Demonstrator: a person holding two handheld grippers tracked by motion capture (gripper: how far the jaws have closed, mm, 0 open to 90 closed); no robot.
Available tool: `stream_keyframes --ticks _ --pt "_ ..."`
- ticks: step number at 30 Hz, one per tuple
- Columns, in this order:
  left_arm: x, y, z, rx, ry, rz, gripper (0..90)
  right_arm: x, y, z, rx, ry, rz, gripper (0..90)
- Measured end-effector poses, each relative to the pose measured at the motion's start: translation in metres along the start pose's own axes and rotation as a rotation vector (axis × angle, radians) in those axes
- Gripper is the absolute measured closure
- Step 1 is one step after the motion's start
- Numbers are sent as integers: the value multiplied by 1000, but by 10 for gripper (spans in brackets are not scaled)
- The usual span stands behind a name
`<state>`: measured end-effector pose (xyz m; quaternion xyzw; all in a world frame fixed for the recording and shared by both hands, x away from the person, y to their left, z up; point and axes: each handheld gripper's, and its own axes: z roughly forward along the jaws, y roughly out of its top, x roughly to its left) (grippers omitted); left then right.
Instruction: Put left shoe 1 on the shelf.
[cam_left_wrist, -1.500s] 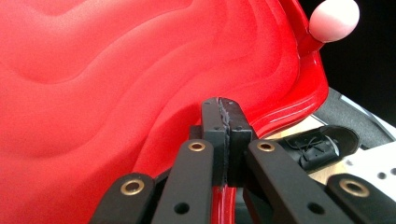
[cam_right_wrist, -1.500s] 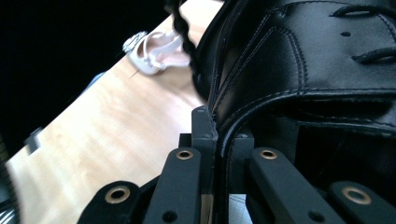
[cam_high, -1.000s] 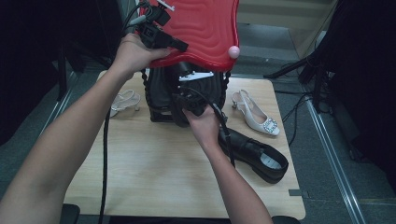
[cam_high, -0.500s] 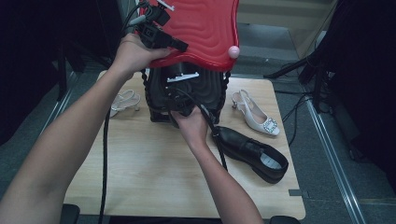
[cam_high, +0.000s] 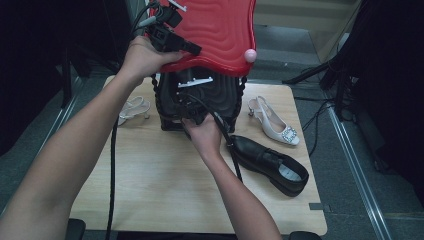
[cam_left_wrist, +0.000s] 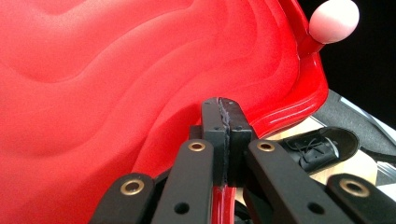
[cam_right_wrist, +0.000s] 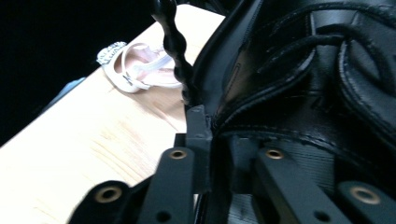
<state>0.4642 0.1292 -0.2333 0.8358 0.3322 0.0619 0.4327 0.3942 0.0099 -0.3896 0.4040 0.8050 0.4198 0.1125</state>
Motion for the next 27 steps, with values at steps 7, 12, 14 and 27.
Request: stream_keyframes --ticks 7,12,14,27 --pt "0 0 0 1 -1 -5 900 -5 8 -9 -34 -22 -2 864" --pt "0 0 0 -2 -2 -10 900 -9 15 -6 -59 -45 9 861" --pt "1 0 0 -1 -4 -8 900 -11 14 -5 -69 -22 24 844" --pt "0 0 0 -1 -3 -8 900 -11 8 -5 -67 6 29 683"
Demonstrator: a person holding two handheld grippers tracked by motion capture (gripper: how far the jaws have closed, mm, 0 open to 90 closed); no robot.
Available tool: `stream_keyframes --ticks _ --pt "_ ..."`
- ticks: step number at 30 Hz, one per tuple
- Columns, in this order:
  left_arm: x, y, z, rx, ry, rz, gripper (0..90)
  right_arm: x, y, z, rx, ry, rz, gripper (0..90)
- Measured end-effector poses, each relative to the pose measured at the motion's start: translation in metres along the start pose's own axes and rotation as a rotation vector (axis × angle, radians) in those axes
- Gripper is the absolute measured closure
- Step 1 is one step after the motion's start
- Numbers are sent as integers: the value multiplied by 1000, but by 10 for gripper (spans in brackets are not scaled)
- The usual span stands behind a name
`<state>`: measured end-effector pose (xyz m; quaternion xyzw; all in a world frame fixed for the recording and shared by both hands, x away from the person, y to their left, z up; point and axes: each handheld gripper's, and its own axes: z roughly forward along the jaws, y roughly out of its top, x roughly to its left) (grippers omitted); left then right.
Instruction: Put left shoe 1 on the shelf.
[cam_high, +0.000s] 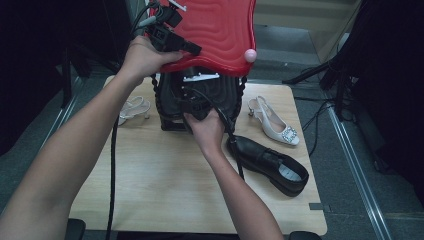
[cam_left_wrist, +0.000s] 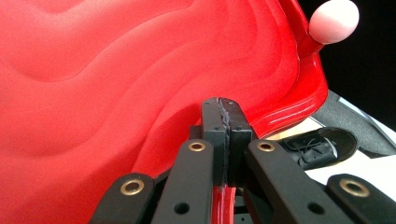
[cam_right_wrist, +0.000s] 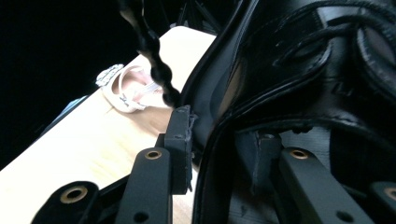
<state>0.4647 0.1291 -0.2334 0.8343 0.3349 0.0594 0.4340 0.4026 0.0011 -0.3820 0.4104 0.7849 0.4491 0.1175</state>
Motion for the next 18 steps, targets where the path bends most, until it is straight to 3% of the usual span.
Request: stream_keyframes --ticks 8,18 --pt "0 0 0 2 0 -14 900 2 -4 -12 18 51 17 639" --pt "-1 1 0 8 9 -12 900 8 -16 -53 -5 92 -8 656"
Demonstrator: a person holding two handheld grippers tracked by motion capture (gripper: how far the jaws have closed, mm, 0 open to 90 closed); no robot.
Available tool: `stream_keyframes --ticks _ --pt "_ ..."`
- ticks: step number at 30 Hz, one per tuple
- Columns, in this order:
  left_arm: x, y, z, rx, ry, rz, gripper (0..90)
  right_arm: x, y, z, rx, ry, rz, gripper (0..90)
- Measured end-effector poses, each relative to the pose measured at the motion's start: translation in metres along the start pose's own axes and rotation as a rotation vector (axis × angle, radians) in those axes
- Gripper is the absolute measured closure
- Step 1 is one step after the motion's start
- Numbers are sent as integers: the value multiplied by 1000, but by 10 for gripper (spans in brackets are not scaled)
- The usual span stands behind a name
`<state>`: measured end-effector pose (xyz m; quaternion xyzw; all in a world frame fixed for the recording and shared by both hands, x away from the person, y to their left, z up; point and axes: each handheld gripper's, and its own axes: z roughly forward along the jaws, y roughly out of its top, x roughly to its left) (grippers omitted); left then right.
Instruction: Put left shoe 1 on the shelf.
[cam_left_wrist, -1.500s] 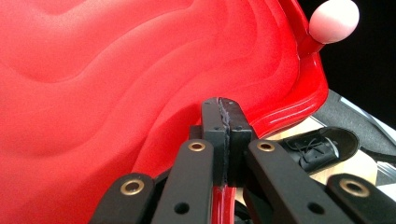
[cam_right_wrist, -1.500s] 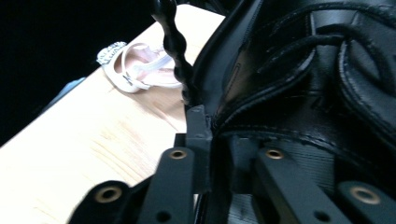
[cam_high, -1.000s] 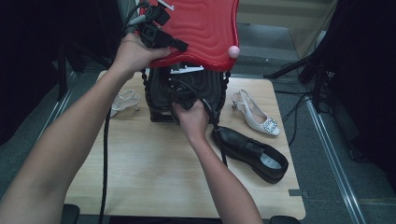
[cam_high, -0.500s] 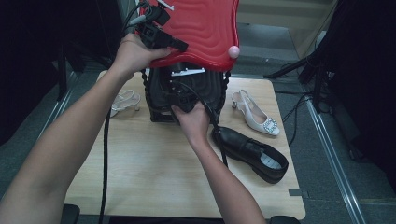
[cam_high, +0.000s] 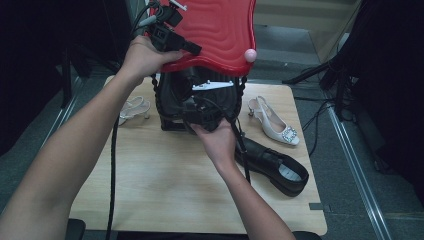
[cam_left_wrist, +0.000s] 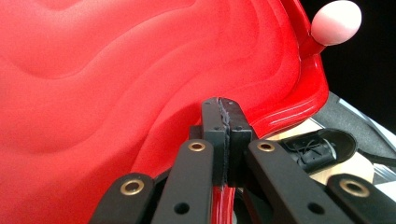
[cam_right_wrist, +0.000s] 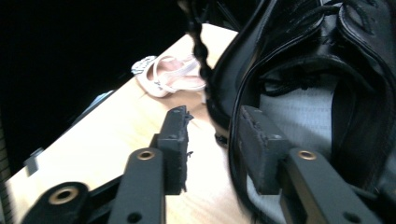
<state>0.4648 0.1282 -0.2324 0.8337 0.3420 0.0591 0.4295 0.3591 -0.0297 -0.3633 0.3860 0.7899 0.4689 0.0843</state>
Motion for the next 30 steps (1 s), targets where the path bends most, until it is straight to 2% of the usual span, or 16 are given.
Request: stream_keyframes --ticks 2,5,7,10,13,19,24,30 --pt "0 0 0 -5 0 8 900 2 -3 -10 0 12 -9 690" --pt "0 -1 0 -7 2 16 900 5 -12 -22 7 26 -40 826" --pt "-1 -1 -1 -5 7 20 900 6 -20 -29 6 60 -49 900" --pt "-1 1 0 8 10 21 900 7 -32 -34 21 83 -74 900" --pt "-3 2 0 13 20 36 900 1 -45 -29 47 84 -81 900" --pt "-4 -1 0 -7 29 50 900 -20 -67 -14 79 50 -37 900" --pt "-5 -2 0 -15 34 61 900 -26 -67 -6 76 28 -31 900" --pt "-3 -6 0 -45 18 25 900 -24 -66 2 69 26 -27 900"
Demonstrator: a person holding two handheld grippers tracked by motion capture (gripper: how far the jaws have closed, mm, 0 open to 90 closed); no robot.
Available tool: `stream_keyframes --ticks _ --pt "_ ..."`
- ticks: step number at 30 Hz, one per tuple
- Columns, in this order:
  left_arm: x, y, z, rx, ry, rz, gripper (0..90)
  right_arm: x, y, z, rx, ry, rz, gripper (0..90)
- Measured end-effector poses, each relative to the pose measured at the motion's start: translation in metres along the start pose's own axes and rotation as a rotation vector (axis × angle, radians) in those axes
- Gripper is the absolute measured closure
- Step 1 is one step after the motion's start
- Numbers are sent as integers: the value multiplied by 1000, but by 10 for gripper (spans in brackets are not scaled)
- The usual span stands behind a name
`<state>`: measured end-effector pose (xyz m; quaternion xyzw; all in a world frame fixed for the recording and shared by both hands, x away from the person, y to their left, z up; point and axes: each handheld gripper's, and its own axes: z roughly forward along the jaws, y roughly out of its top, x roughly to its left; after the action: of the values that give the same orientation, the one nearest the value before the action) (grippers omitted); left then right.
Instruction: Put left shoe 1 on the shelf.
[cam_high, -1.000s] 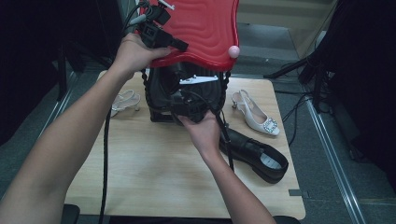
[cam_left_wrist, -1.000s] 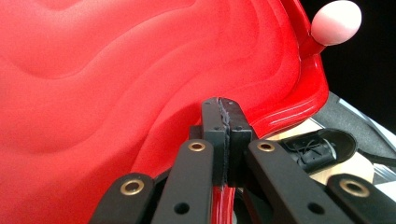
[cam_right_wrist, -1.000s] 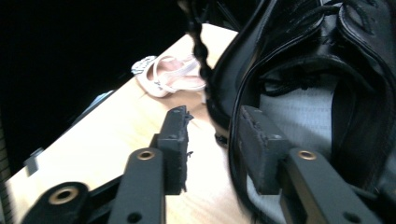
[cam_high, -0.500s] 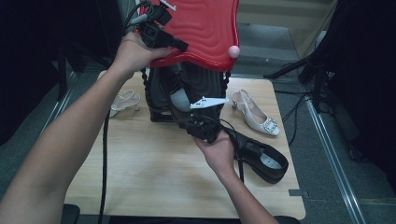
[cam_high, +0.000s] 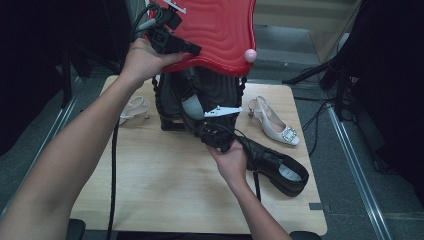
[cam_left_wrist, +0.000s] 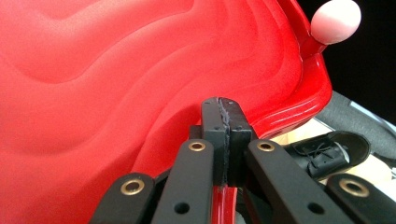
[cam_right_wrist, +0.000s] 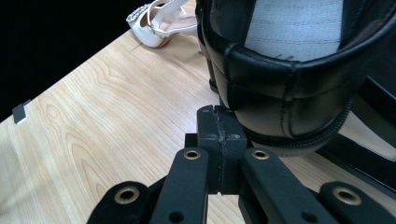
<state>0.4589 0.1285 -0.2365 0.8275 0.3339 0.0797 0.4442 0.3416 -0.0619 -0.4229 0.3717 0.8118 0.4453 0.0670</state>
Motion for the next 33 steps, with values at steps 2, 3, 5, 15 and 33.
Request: stream_keyframes --ticks 2,3,5,15,33 --pt "-1 0 0 3 5 -1 900 0 1 2 -2 8 10 900" --pt "-2 0 0 5 13 6 900 0 2 3 -3 12 19 900" --pt "-3 1 0 5 26 21 900 1 4 5 -5 17 17 900" --pt "-3 1 0 6 25 18 900 1 16 13 -9 23 13 900" --pt "-4 1 2 -3 19 13 900 7 46 38 -16 -21 -10 900"
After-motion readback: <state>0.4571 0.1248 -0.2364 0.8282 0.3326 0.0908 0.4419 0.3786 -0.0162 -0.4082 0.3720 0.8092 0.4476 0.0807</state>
